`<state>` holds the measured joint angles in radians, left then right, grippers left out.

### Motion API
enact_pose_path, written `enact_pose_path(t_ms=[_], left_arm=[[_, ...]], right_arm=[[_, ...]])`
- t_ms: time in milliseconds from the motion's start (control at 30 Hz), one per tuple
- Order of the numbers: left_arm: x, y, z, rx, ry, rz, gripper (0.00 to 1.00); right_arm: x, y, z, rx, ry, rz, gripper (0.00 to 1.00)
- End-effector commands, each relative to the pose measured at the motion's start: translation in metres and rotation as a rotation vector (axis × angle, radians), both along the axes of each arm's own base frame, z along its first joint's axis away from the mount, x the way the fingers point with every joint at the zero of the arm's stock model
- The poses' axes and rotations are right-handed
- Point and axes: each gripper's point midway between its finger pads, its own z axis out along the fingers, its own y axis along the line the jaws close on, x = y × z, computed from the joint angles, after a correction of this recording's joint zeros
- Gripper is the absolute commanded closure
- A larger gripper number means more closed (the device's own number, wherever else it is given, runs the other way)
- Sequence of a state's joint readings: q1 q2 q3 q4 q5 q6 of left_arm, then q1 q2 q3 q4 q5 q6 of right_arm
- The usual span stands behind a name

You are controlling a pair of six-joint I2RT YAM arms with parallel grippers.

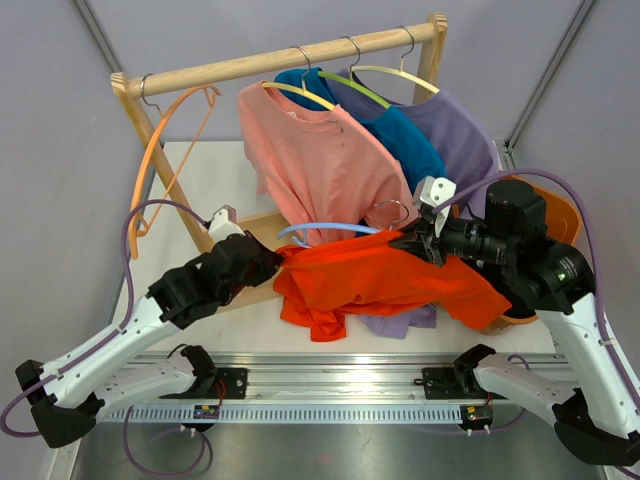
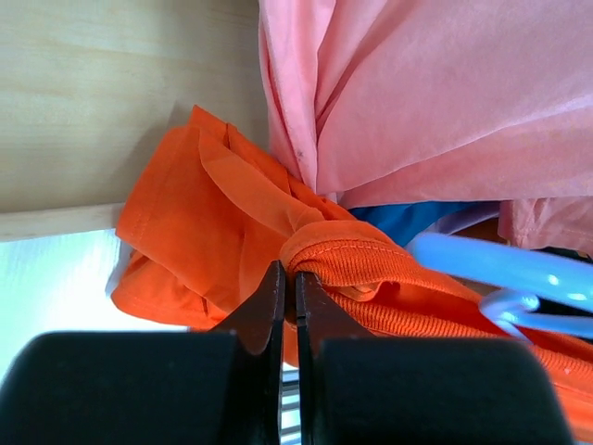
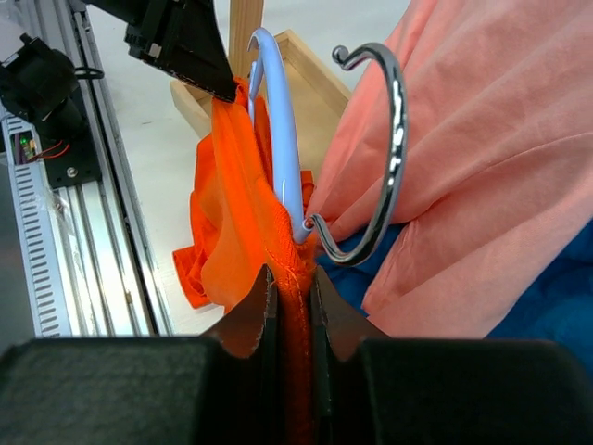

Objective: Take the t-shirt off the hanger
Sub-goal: Remove the tshirt from the hanger

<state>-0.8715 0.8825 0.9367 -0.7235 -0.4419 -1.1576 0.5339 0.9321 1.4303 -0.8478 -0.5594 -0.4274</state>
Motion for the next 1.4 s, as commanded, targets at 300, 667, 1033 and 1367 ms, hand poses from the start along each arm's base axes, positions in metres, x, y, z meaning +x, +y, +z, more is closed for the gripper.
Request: enact_pose_path(t_ms=[300, 667, 1033, 1367], left_arm=[[-0.002, 0.047, 0.038, 0.272, -0.227, -0.151, 0.29], [-0.027, 0.012, 0.068, 0.280, -0.434, -0.533, 0.06], [-0.024, -0.038, 0.116, 0.421, -0.686, -0.901, 0.07], [-0.051, -0.066, 0.113, 0.404, -0.824, -1.201, 0.12]], right_arm=[[0.062, 0.018, 0.035, 0.060, -0.136, -0.085, 1.00], [0.068, 0.045, -0.002, -0.017, -0.057, 0.082, 1.00], [0.025, 0.056, -0.031, -0.132, -0.117, 0.467, 1.00], [0.015, 0.072, -0.034, -0.163, -0.181, 0.632, 1.00]])
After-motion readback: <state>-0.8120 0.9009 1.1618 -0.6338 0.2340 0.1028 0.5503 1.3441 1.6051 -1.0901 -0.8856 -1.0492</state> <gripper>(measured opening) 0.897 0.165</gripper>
